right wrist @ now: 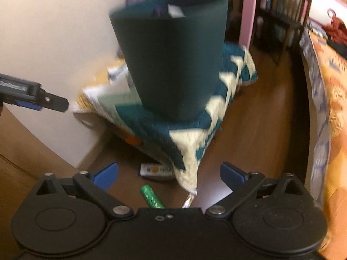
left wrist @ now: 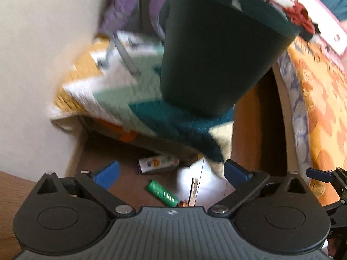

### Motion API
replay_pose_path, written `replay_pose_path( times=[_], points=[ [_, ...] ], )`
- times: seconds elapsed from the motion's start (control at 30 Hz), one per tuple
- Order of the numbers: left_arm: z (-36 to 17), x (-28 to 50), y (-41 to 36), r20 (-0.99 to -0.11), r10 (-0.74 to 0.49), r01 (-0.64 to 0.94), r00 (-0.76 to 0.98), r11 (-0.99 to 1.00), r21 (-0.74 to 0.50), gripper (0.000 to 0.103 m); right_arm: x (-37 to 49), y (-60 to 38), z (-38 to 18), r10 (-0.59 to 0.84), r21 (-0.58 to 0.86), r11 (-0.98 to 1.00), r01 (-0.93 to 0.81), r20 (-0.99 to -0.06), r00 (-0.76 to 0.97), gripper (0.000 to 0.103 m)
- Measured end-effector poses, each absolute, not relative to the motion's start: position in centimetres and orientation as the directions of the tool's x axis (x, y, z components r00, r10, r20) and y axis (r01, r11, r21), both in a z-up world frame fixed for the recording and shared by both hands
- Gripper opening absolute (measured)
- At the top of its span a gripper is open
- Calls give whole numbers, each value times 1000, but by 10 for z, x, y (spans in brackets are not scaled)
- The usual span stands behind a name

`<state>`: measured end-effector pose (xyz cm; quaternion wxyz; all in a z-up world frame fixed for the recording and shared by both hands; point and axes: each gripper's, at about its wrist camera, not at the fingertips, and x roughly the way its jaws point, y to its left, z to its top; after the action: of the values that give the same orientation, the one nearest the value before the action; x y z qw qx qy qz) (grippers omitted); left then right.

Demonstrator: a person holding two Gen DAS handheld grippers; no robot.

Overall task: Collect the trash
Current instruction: 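Lower both open tools from the wastebasket toward the floor trash, then grasp the green can with left tool while right tool grasps orange snack wrapper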

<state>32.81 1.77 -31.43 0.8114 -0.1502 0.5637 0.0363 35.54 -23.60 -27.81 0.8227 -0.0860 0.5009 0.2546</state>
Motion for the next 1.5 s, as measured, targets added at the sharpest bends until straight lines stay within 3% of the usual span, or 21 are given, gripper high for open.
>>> replay_pose_path(
  times=[0.4,0.57,0.73,0.97,1.17,1.33,1.4,1.5],
  points=[
    [-588,321,9,-970,-174,-282,169,935,-217,103,347,-207,-515,259,115,862,-494,-937,235,100],
    [-689,325,-10,-983,-149,-329,105,928,-176,103,344,-207,-616,197,90,869,-486,-965,174,95],
    [-766,330,-21,-990,-131,-424,50,895,-140,103,325,-200,-698,137,66,809,-584,-987,78,88],
    [-839,334,-24,-987,-161,-565,-3,815,-131,103,306,-185,-767,113,63,714,-697,-993,26,79],
    [-871,328,-27,-978,-209,-644,-23,751,-145,103,297,-173,-798,82,37,667,-745,-996,25,70],
    [-877,326,-31,-976,-216,-641,-16,752,-156,102,289,-166,-813,63,21,653,-757,-998,26,55],
    [-876,326,-32,-976,-220,-632,-7,757,-166,99,288,-164,-815,60,10,653,-757,-997,38,50],
    [-870,326,-32,-978,-208,-628,-3,762,-159,83,286,-163,-815,53,-5,660,-751,-997,53,40]
  ],
)
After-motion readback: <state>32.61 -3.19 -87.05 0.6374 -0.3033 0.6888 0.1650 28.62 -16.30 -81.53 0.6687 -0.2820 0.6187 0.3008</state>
